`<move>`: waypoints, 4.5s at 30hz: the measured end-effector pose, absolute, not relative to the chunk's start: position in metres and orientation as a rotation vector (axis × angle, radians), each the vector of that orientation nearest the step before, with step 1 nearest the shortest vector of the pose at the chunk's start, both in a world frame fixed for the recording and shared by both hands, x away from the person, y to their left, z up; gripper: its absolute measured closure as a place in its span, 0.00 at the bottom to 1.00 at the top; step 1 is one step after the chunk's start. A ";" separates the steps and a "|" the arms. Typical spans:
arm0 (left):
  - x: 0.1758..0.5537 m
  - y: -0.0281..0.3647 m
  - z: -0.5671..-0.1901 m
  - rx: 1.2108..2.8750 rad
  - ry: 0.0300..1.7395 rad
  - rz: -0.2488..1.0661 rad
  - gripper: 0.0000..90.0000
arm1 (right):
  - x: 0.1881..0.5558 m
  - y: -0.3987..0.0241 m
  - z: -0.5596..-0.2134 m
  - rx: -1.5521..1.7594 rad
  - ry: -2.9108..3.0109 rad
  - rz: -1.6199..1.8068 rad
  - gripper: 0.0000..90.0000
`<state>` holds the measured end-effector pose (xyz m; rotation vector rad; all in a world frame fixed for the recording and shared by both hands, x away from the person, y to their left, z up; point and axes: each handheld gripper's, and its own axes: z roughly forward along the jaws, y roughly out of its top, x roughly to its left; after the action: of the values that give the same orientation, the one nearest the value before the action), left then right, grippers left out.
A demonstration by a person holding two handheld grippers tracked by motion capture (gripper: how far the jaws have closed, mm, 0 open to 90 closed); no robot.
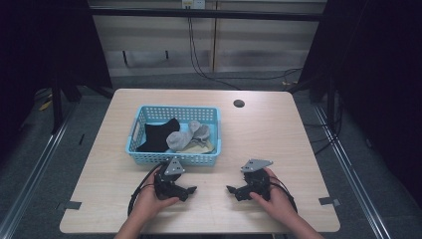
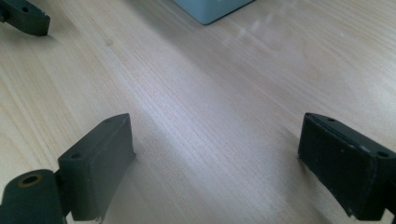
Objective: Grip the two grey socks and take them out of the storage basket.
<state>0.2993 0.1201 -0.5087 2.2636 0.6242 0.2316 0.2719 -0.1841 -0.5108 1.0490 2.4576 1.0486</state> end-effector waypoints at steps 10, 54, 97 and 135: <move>0.299 0.118 -0.499 2.341 0.680 0.195 0.17 | 0.272 -0.184 -0.511 1.050 2.456 1.051 0.11; 0.352 0.128 -0.382 2.634 0.969 -0.093 0.26 | 0.272 -0.184 -0.511 1.050 2.453 1.052 0.11; 0.451 0.083 -0.435 2.488 1.221 -0.008 0.45 | 0.273 -0.184 -0.511 1.034 2.455 1.058 0.11; 0.449 0.096 -0.348 2.574 1.227 -0.098 1.00 | 0.272 -0.184 -0.511 1.034 2.461 1.058 0.11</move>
<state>0.4491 0.0957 -0.3476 2.5741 1.2270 -0.0981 0.2723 -0.1842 -0.5108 1.0344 2.4608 1.0575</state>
